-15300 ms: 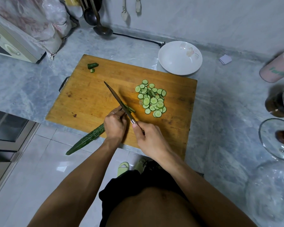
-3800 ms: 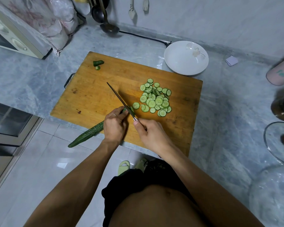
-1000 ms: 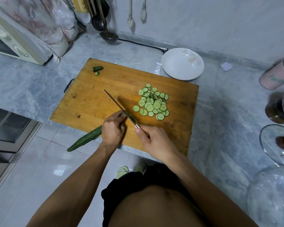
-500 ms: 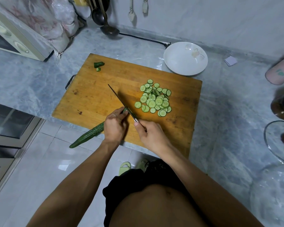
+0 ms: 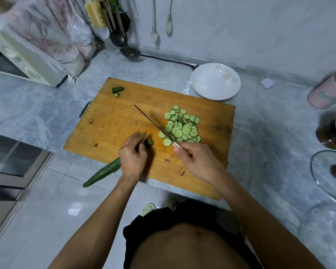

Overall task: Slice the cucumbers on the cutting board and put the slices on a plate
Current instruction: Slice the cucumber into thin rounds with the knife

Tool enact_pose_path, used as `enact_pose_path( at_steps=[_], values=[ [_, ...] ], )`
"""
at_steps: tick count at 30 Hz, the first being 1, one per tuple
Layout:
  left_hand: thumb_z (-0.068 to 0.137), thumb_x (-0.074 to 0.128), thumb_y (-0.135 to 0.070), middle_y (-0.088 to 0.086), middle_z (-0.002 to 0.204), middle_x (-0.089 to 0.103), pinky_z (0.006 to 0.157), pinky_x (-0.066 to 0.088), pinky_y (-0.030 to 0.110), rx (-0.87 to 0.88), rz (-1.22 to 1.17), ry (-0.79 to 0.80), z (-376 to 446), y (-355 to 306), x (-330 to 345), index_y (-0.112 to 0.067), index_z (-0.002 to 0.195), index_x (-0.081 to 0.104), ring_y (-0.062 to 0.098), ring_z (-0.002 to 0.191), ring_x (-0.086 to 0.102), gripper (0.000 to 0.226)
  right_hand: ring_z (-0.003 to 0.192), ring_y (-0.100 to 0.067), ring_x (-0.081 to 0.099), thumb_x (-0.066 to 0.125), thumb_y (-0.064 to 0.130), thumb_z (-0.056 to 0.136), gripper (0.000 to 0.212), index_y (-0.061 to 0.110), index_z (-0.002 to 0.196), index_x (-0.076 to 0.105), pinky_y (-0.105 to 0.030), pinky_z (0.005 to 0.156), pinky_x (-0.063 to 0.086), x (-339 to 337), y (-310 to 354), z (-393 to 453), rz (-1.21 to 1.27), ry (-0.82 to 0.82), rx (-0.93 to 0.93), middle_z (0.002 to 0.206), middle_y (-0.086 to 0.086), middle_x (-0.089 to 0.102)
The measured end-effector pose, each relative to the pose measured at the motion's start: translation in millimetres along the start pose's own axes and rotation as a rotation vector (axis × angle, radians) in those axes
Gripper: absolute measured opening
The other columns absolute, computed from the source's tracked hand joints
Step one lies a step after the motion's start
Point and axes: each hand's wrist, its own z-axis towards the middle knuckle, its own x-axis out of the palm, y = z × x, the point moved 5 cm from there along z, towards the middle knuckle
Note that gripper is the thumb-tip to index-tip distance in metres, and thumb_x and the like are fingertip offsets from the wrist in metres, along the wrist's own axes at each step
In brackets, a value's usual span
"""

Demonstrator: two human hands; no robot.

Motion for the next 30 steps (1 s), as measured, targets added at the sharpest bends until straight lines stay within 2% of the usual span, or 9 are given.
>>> enact_pose_path(
  at_steps=[2, 4, 7, 10, 15, 19, 23, 26, 30],
  values=[
    [0.083, 0.056, 0.000, 0.010, 0.112, 0.070, 0.097, 0.048, 0.027, 0.057, -0.065, -0.144, 1.6, -19.3, -11.7, -0.006, 0.107, 0.074, 0.019, 0.107, 0.063, 0.030, 0.054, -0.013, 0.053, 0.052, 0.038, 0.102, 0.029, 0.014, 0.097, 0.067, -0.040, 0.053, 0.043, -9.1, -3.6, -2.5, -0.104, 0.011, -0.035, 0.063, -0.002, 0.059],
    [0.084, 0.063, -0.002, 0.010, 0.103, 0.069, 0.088, 0.049, 0.027, 0.217, -0.105, -0.181, 4.6, -47.3, -18.5, -0.003, 0.098, 0.075, 0.018, 0.098, 0.063, 0.019, 0.061, -0.015, 0.060, 0.055, 0.040, 0.100, 0.028, 0.015, 0.106, 0.065, -0.040, 0.055, 0.048, -15.5, -6.1, -4.4, -0.226, 0.014, -0.057, 0.070, 0.003, 0.064],
    [0.084, 0.065, -0.017, 0.000, 0.086, 0.069, 0.078, 0.048, 0.032, 0.435, -0.089, 0.163, 13.4, -80.2, -2.4, -0.010, 0.083, 0.076, 0.015, 0.082, 0.061, 0.013, 0.075, -0.021, 0.067, 0.057, 0.046, 0.097, 0.038, 0.013, 0.117, 0.056, -0.039, 0.061, 0.053, -21.3, -11.8, -5.4, -0.375, 0.021, -0.051, 0.090, 0.000, 0.071],
    [0.079, 0.063, -0.023, -0.010, 0.082, 0.068, 0.078, 0.050, 0.038, 0.373, 0.018, 0.559, 22.3, -82.9, 28.9, -0.022, 0.078, 0.074, 0.012, 0.080, 0.061, 0.011, 0.075, -0.022, 0.065, 0.054, 0.050, 0.097, 0.043, 0.015, 0.119, 0.048, -0.041, 0.062, 0.053, -21.3, -15.7, -8.9, -0.498, 0.078, -0.060, 0.096, -0.002, 0.069],
    [0.087, 0.057, -0.022, 0.001, 0.116, 0.065, 0.094, 0.048, 0.035, 0.291, 0.262, 0.854, 39.3, -76.6, 61.6, -0.021, 0.114, 0.070, 0.020, 0.109, 0.058, 0.029, 0.072, -0.025, 0.064, 0.054, 0.049, 0.098, 0.041, 0.014, 0.118, 0.046, -0.033, 0.056, 0.040, -16.2, -14.4, -15.3, -0.581, 0.135, -0.082, 0.081, 0.004, 0.055],
    [0.089, 0.064, -0.026, 0.003, 0.119, 0.065, 0.089, 0.050, 0.032, 0.266, 0.301, 0.804, 43.9, -76.4, 68.9, -0.024, 0.117, 0.068, 0.020, 0.107, 0.060, 0.028, 0.071, -0.027, 0.064, 0.055, 0.049, 0.098, 0.041, 0.014, 0.117, 0.047, -0.036, 0.059, 0.046, -13.3, -12.3, -16.7, -0.605, 0.124, -0.099, 0.076, 0.005, 0.051],
    [0.083, 0.073, -0.041, -0.001, 0.111, 0.065, 0.083, 0.050, 0.033, 0.215, 0.293, 0.797, 48.9, -78.9, 72.4, -0.025, 0.107, 0.071, 0.018, 0.101, 0.060, 0.029, 0.060, -0.022, 0.052, 0.057, 0.049, 0.097, 0.041, 0.013, 0.115, 0.048, -0.034, 0.051, 0.035, -14.3, -9.2, -20.2, -0.604, 0.088, -0.136, 0.068, 0.010, 0.043],
    [0.087, 0.070, -0.035, -0.003, 0.111, 0.067, 0.073, 0.044, 0.025, 0.172, 0.403, 0.697, 60.4, -76.7, 71.7, -0.026, 0.109, 0.069, 0.015, 0.092, 0.059, 0.023, 0.059, -0.017, 0.047, 0.056, 0.050, 0.097, 0.042, 0.013, 0.116, 0.049, -0.034, 0.055, 0.042, -11.8, -9.4, -21.9, -0.606, 0.096, -0.144, 0.067, 0.011, 0.042],
    [0.091, 0.064, -0.022, -0.002, 0.100, 0.070, 0.068, 0.045, 0.026, 0.157, 0.375, 0.513, 67.6, -76.7, 56.4, -0.026, 0.098, 0.071, 0.016, 0.086, 0.062, 0.011, 0.067, -0.018, 0.061, 0.055, 0.052, 0.097, 0.043, 0.014, 0.116, 0.047, -0.035, 0.064, 0.053, -11.7, -11.7, -26.8, -0.587, 0.112, -0.119, 0.082, 0.004, 0.063]
  ],
)
